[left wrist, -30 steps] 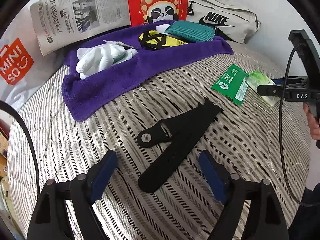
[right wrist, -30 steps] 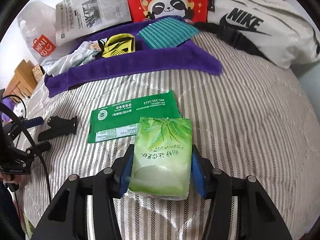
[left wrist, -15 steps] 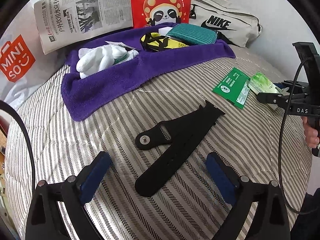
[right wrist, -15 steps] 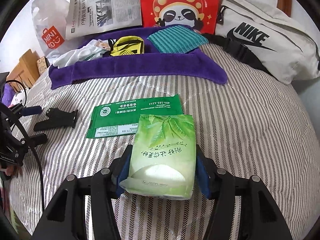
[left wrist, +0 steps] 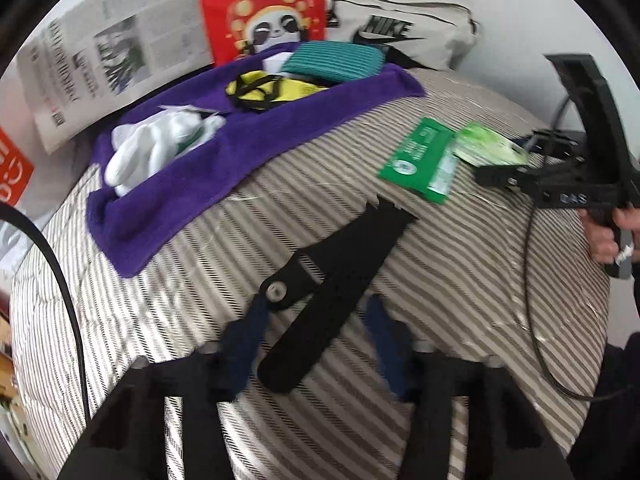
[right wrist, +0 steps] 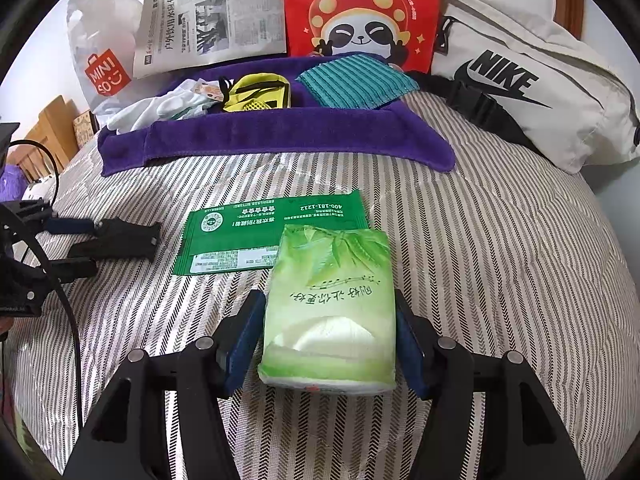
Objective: Organize soft objects
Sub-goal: 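Grasp the black strap with the left gripper while the right lifts the tissue pack, then release the black strap over the towel with the left gripper while the right carries the tissue pack, then lower the green tissue pack onto the purple towel and open the right gripper, then grasp the black strap on the bedspread with the left gripper while the right moves to the green packet, then grasp the green printed packet with the right gripper and lift it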
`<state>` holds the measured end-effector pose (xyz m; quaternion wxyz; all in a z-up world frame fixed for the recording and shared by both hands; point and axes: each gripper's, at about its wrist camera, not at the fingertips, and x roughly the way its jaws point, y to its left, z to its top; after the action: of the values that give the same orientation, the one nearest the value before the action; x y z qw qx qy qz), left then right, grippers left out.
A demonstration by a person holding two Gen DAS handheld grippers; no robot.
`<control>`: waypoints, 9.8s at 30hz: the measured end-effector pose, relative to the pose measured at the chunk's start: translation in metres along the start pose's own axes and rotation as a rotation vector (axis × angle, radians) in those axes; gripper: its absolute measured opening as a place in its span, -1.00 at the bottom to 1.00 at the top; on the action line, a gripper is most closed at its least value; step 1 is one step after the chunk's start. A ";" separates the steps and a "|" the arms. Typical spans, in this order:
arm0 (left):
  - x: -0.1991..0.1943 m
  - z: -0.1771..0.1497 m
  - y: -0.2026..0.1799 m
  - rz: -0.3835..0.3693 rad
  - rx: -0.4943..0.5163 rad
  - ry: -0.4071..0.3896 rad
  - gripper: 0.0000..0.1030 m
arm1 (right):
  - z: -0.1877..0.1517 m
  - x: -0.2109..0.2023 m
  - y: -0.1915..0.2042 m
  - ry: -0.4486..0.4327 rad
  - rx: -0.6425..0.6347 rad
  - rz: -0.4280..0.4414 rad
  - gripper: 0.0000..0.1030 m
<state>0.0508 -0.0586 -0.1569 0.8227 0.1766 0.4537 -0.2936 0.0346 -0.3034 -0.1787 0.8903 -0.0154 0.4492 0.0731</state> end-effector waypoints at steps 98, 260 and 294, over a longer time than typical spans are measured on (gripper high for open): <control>0.070 0.158 0.118 0.039 -0.309 0.025 -0.61 | 0.170 0.042 -0.015 0.017 -0.022 0.127 0.02; 0.002 0.020 0.004 0.022 -0.052 0.146 -0.60 | 0.022 0.017 0.006 0.163 -0.107 0.027 0.55; -0.007 0.008 0.006 -0.021 -0.127 0.087 -0.60 | 0.059 0.038 0.034 0.165 -0.370 0.222 -0.01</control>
<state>0.0567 -0.0561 -0.1472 0.8086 0.1322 0.5085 -0.2648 0.0985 -0.2601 -0.1726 0.8190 -0.1346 0.4985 0.2503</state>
